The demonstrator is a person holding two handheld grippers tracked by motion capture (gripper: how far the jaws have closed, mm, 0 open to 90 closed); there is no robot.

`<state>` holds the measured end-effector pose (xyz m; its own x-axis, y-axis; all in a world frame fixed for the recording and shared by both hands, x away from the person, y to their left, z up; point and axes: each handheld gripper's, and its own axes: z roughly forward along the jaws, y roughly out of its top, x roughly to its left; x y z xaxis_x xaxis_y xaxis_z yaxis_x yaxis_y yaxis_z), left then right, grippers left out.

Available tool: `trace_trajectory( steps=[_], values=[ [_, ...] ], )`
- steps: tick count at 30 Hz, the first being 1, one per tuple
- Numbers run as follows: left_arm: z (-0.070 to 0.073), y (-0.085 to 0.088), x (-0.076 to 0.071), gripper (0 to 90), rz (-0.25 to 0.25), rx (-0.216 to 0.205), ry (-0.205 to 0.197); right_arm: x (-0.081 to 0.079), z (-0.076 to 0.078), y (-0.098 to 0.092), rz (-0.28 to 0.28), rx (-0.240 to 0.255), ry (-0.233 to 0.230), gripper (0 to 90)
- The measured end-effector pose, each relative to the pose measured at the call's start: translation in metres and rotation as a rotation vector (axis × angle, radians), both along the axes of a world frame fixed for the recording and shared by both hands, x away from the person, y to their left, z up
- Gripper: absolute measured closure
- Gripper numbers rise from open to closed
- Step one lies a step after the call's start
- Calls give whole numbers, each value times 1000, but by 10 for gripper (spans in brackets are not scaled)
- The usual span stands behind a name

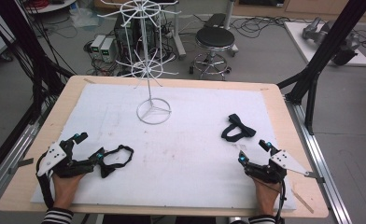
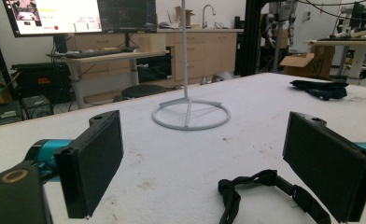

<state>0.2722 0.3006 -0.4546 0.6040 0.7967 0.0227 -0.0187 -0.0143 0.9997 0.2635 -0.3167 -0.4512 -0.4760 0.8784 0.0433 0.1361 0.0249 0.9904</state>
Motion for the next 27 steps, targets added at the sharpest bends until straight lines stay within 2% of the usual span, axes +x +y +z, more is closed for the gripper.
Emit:
trace_trajectory(
  steps=[7, 22, 27],
  values=[
    [0, 0, 0, 126, 1, 0, 0, 0, 0, -1, -5, 10, 5, 84],
    [0, 0, 0, 126, 0, 3, -3, 2, 1, 1, -7, -15, 10, 84],
    [0, 0, 0, 126, 1, 1, -1, 3, 1, 1, -6, -3, 32, 84]
  ],
)
